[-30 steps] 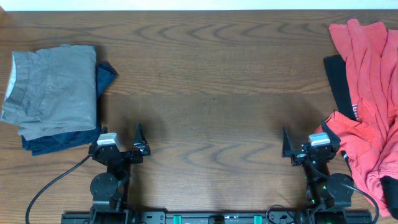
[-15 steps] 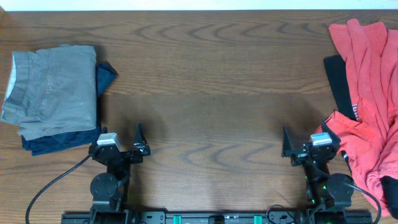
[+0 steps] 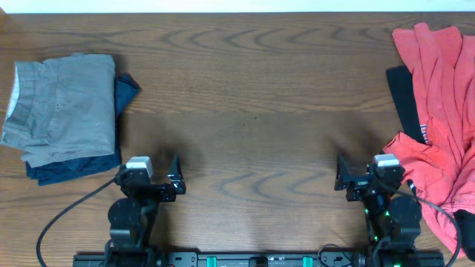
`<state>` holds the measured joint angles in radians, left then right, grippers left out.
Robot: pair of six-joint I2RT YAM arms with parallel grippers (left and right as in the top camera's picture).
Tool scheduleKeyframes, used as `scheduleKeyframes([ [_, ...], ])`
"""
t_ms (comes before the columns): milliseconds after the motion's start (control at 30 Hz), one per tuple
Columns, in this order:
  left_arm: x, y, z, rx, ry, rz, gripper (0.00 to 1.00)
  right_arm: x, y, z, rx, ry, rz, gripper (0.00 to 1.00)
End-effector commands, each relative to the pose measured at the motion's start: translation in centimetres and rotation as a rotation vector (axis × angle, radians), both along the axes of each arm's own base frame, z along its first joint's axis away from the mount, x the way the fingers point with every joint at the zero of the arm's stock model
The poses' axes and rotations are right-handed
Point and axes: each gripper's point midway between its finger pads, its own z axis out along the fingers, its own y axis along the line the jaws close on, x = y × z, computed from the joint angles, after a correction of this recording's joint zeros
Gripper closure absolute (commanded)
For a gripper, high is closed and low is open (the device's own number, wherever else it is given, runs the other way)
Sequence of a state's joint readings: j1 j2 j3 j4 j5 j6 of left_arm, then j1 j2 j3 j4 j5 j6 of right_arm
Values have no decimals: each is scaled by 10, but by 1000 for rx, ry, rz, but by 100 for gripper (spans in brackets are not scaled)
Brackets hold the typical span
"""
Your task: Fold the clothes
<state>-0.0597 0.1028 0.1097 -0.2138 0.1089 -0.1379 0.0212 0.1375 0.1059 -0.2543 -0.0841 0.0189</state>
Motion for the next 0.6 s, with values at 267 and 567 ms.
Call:
scheduleKeyframes([
  [267, 12, -3, 35, -1, 276, -12, 2, 16, -9, 24, -12, 285, -58, 1],
  [567, 6, -7, 33, 3, 622, -27, 2, 28, -11, 6, -80, 731, -45, 1],
])
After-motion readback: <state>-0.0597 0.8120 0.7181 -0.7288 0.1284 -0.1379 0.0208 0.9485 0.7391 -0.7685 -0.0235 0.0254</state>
